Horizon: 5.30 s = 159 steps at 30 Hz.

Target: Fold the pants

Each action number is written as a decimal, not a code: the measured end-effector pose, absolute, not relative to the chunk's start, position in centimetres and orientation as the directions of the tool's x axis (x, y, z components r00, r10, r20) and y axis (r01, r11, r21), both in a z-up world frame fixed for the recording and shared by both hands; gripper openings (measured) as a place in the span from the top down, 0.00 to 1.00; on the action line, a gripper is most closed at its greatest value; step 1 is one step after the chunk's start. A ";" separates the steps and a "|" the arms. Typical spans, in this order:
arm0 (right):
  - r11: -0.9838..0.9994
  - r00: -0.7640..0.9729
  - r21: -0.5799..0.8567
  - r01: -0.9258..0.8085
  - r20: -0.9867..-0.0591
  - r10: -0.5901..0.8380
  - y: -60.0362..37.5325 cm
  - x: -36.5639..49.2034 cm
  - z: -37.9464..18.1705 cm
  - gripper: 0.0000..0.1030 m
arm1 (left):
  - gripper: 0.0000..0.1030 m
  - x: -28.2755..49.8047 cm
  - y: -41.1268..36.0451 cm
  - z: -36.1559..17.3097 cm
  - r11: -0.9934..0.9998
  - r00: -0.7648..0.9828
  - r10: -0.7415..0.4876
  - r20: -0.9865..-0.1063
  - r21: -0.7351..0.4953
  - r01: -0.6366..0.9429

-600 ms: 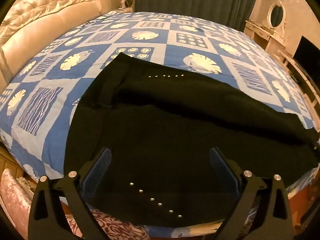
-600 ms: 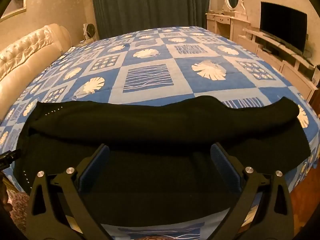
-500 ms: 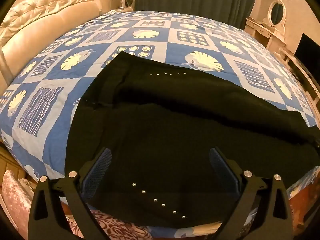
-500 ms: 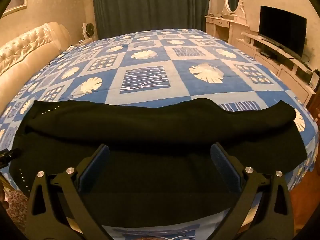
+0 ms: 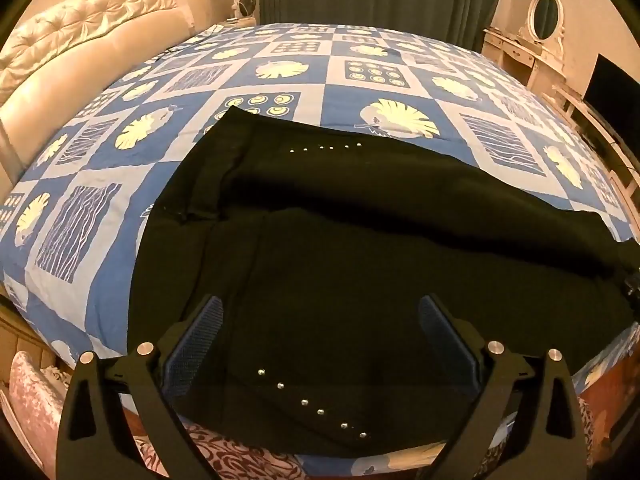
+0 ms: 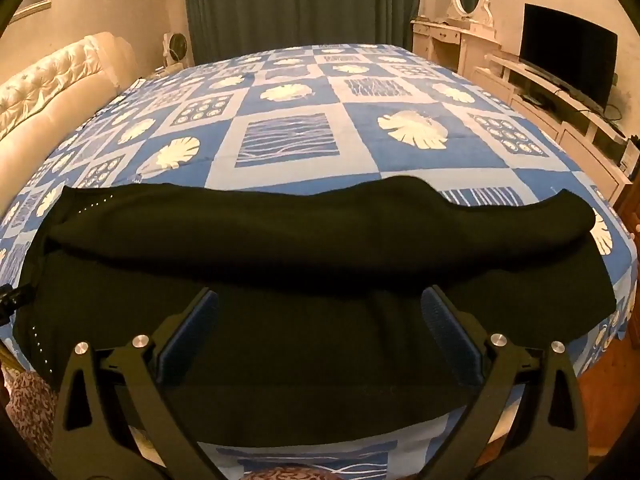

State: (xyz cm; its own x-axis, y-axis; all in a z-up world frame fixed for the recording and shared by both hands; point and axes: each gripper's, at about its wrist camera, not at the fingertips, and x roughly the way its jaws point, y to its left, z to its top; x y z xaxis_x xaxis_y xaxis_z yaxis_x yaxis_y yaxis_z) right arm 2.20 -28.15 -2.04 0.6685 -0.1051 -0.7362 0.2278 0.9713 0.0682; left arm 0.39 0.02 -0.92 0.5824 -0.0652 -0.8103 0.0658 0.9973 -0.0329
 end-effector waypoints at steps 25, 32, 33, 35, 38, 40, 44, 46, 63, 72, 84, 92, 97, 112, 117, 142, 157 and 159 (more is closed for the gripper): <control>0.975 0.638 0.082 0.205 -0.767 -0.069 -27.3 2.8 -3.2 0.02 | 0.05 0.4 0.0 -1.2 0.998 0.573 -0.048 -0.818 -0.020 0.054; 0.975 0.635 0.089 0.204 -0.770 -0.063 -27.3 2.8 -3.3 0.02 | 0.05 0.4 -0.1 -1.1 0.998 0.573 -0.049 -0.818 -0.022 0.054; 0.975 0.634 0.089 0.203 -0.771 -0.061 -27.2 2.8 -3.3 0.02 | 0.05 0.4 -0.1 -1.1 0.998 0.574 -0.049 -0.818 -0.022 0.054; 0.975 0.633 0.090 0.201 -0.772 -0.060 -27.2 2.8 -3.4 0.02 | 0.05 0.4 -0.1 -1.1 0.998 0.573 -0.048 -0.818 -0.022 0.054; 0.976 0.632 0.090 0.200 -0.773 -0.059 -27.2 2.9 -3.4 0.02 | 0.05 0.3 -0.1 -1.2 0.998 0.573 -0.049 -0.818 -0.022 0.053; 0.976 0.632 0.090 0.200 -0.773 -0.058 -27.2 2.9 -3.4 0.02 | 0.05 0.2 0.0 -1.3 0.998 0.572 -0.047 -0.819 -0.020 0.052; 0.976 0.632 0.090 0.199 -0.772 -0.058 -27.0 2.9 -3.5 0.02 | 0.05 0.2 0.1 -1.3 0.998 0.572 -0.047 -0.819 -0.019 0.054; 0.976 0.632 0.090 0.198 -0.773 -0.057 -27.0 2.9 -3.5 0.02 | 0.05 0.2 0.0 -1.3 0.998 0.572 -0.048 -0.819 -0.022 0.053; 0.971 0.620 0.158 0.181 -0.784 0.012 -27.0 3.0 -3.4 0.02 | 0.05 0.3 0.4 -1.6 0.999 0.553 -0.018 -0.833 0.005 0.040; 0.968 0.645 0.216 0.124 -0.759 0.087 -27.4 4.1 -2.3 0.02 | 0.05 2.5 2.2 -0.5 0.962 0.472 -0.249 -0.846 -0.158 0.225; 0.949 0.665 0.315 0.020 -0.713 0.222 -27.7 11.2 -1.4 0.02 | 0.05 18.1 11.8 -0.3 0.965 0.514 -0.167 -0.841 -0.032 0.261; 0.939 0.618 0.315 -0.135 -0.714 0.328 -26.7 17.0 -1.8 0.02 | 0.05 24.7 13.4 -4.4 0.906 0.377 -0.394 -0.838 -0.286 0.312; 0.885 0.497 0.405 -0.229 -0.733 0.464 -26.6 21.0 -3.2 0.02 | 0.10 25.4 12.2 -4.3 0.865 0.353 -0.469 -0.809 -0.340 0.369; 0.782 0.089 0.414 -0.466 -0.857 0.507 -18.0 29.9 -7.6 0.79 | 0.68 26.6 11.4 -6.0 0.879 0.268 -0.425 -0.865 -0.323 0.351; 0.786 0.125 0.389 -0.480 -0.857 0.500 -18.3 29.4 -5.6 0.93 | 0.88 25.9 11.2 -4.6 0.863 0.311 -0.460 -0.832 -0.336 0.378; 0.738 0.371 0.083 -0.670 -0.824 0.428 -10.3 3.3 -2.8 0.90 | 0.84 4.2 20.8 -2.7 0.727 0.348 -0.684 -0.641 -0.556 0.403; 0.776 0.311 0.279 -0.566 -0.799 0.515 -13.7 0.7 -2.8 0.46 | 0.79 -1.2 21.3 -4.7 0.856 0.307 -0.474 -0.825 -0.351 0.380; 0.810 0.368 0.365 -0.460 -0.752 0.547 -18.4 1.2 -1.2 0.37 | 0.79 -1.1 21.8 -3.7 0.867 0.340 -0.468 -0.816 -0.350 0.353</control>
State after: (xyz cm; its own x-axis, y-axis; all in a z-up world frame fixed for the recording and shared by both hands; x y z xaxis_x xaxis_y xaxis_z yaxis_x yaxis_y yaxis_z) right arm 1.15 -18.39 -1.24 0.3678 0.5474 -0.7517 -0.4596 0.8097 0.3648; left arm -1.08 21.77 -3.68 0.3401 -0.4681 -0.8156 0.3533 0.8674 -0.3505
